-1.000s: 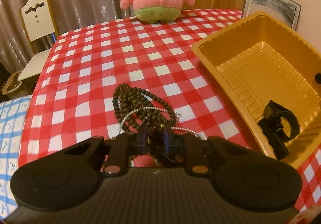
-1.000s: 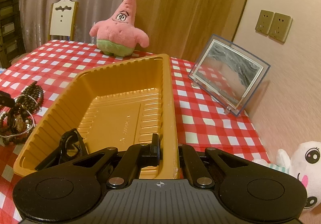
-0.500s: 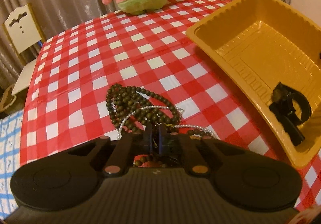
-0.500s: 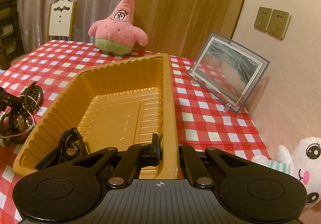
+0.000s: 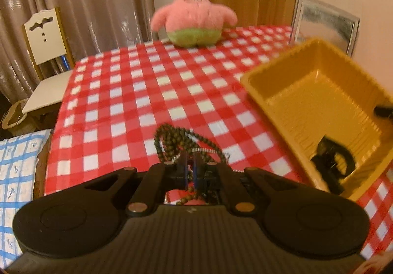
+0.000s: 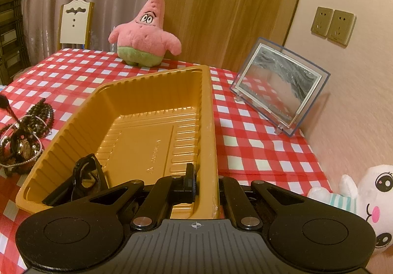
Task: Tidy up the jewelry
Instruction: 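Grasp a second black watch from the pile with the left tool, then carry the watch over the tray and release it with the left tool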
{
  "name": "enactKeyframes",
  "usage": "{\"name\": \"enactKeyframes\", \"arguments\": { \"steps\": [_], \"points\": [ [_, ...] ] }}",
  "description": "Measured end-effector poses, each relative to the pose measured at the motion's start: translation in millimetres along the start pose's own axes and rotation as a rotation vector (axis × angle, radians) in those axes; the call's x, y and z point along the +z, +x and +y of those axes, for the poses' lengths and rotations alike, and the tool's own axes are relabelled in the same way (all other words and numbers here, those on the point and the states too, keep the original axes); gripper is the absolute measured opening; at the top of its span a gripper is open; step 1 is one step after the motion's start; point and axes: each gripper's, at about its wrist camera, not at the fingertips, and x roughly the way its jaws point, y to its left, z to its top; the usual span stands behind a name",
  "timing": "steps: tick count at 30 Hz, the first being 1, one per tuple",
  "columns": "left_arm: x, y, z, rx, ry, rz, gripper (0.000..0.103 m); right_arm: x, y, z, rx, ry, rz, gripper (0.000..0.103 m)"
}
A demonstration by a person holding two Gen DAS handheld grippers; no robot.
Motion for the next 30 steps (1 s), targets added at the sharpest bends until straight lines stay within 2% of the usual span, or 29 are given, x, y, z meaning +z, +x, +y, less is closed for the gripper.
{"name": "enactKeyframes", "arguments": {
  "steps": [8,15,22,30],
  "points": [
    [23.9,-38.1,-1.0,-0.022,-0.018,-0.095,0.003,-1.9,-1.4,2.1,0.002,-0.001,-0.003,0.003],
    [38.6,-58.7,-14.5,-0.078,-0.029,-0.159,0.003,-0.1,-2.9,3.9,0.004,-0.004,-0.007,0.003],
    [43.8,-67.7,-32.4,-0.126,-0.017,-0.183,0.003,2.2,-5.0,6.1,0.005,-0.005,-0.011,0.003],
    [48.4,-66.0,-63.1,-0.223,-0.001,-0.185,0.003,3.6,-4.6,5.0,0.005,-0.006,-0.011,0.003]
  ]
}}
